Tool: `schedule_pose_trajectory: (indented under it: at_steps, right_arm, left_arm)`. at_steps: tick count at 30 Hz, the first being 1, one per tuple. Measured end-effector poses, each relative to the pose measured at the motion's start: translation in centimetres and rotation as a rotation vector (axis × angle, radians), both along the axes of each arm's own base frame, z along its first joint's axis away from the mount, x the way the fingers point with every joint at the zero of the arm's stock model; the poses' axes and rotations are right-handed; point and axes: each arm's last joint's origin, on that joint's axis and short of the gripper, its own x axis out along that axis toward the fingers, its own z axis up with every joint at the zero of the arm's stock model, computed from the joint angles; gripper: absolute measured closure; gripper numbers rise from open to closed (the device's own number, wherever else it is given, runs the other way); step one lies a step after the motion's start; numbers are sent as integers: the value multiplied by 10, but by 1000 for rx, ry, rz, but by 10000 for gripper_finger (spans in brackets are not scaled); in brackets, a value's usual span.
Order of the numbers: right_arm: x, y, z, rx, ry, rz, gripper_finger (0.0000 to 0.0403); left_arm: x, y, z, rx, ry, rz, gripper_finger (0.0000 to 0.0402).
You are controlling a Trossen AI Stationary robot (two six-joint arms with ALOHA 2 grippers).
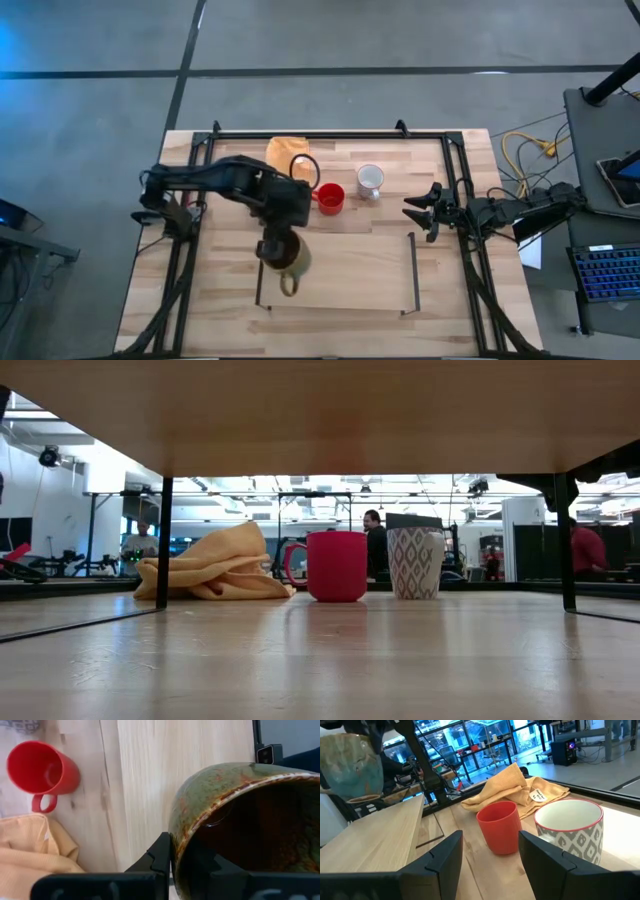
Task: Stack small to large cups/mugs on shelf
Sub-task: Put the green mug on the shelf
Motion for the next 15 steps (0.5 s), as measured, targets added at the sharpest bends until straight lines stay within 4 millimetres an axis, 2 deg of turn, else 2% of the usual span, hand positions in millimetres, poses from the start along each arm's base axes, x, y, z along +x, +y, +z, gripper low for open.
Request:
schedule_pose_trajectory:
  at_steps: [7, 15]
  right_arm:
    - [0, 0, 0, 0, 1, -1, 218]
    - [0, 0, 0, 0, 0, 0, 218]
  left_arm:
    - [3, -1, -6, -9, 33, 33, 387]
    - [4, -14, -9, -42, 55, 24, 387]
